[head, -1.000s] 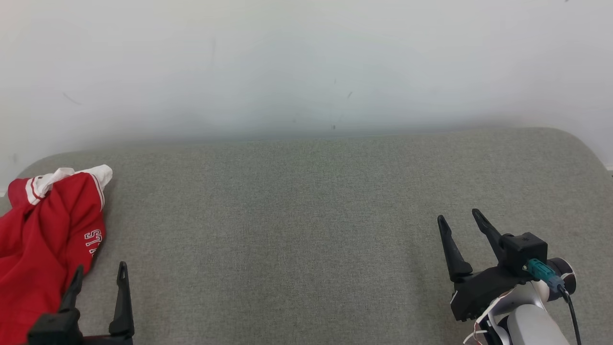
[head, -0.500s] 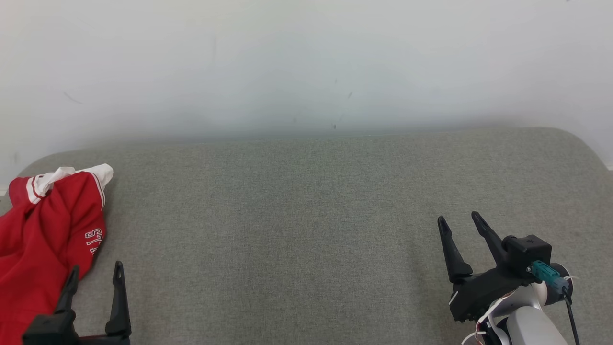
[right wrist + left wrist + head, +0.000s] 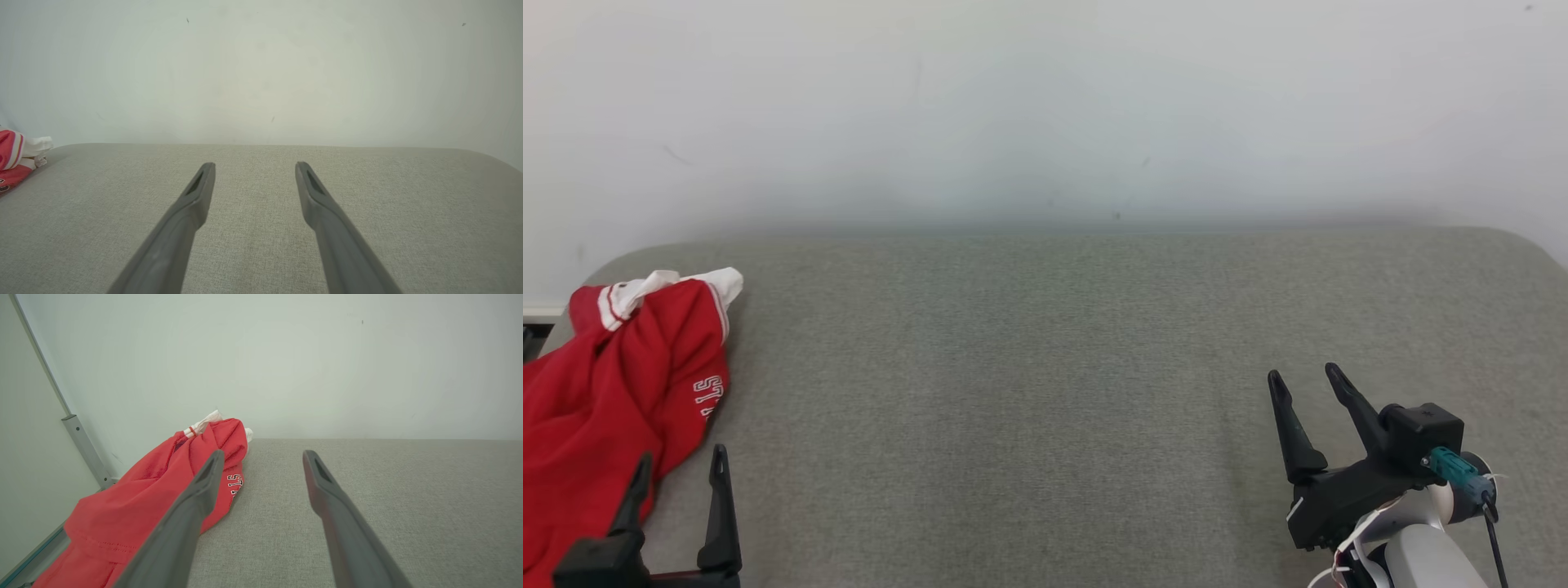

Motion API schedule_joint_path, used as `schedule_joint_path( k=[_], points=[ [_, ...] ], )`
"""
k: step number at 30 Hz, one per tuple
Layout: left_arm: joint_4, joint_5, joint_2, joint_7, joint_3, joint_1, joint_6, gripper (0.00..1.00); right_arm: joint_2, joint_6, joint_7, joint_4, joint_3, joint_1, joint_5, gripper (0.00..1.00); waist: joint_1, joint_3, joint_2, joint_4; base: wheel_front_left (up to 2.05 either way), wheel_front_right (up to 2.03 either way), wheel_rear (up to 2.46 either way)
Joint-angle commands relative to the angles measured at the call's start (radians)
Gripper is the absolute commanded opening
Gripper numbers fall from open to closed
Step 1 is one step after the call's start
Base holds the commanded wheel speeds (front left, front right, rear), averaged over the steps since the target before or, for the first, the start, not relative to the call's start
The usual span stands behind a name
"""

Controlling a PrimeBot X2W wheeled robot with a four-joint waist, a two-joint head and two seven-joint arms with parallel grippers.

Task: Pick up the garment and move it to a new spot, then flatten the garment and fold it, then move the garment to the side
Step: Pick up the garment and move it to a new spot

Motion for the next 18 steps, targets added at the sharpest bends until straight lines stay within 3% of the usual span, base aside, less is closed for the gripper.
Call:
schedule_joint_path(
  k=[1, 18],
  points=[
    [-0.004, -0.007, 0.009, -0.007, 0.004, 0.008, 0.0, 1.0, -0.006, 0.0, -0.006, 0.0, -0.002, 0.006, 0.013, 1.0, 0.0, -0.001, 0.0, 0.017, 0.0, 0.0, 0.0],
    [-0.018, -0.011, 0.022, 0.008, -0.007, 0.029, 0.016, 1.0, -0.006, 0.0, -0.015, 0.021, 0.029, 0.015, 0.042, 1.0, 0.0, -0.024, 0.0, 0.18, 0.0, 0.0, 0.0]
  ],
)
